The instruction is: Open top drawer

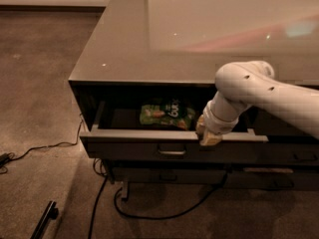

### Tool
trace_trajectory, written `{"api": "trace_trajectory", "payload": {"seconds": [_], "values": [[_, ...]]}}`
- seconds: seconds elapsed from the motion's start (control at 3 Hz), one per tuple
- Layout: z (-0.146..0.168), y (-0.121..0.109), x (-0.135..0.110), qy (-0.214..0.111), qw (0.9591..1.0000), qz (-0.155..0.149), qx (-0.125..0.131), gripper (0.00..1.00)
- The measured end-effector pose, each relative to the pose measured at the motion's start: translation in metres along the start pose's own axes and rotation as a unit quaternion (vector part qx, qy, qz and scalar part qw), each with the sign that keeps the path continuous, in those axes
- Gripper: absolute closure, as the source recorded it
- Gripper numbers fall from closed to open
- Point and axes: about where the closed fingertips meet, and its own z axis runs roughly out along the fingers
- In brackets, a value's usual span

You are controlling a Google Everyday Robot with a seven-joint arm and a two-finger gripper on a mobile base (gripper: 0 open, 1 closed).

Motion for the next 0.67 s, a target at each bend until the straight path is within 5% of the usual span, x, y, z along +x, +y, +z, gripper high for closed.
{"api": "trace_trajectory", "payload": {"seconds": [0.33,0.67], "values": [[-0.0072,0.0009,-0.0018,0.0,1.0,0.0,0.0,1.0],[-0.0072,0.0011,-0.0019,0.0,1.0,0.0,0.0,0.82]]}}
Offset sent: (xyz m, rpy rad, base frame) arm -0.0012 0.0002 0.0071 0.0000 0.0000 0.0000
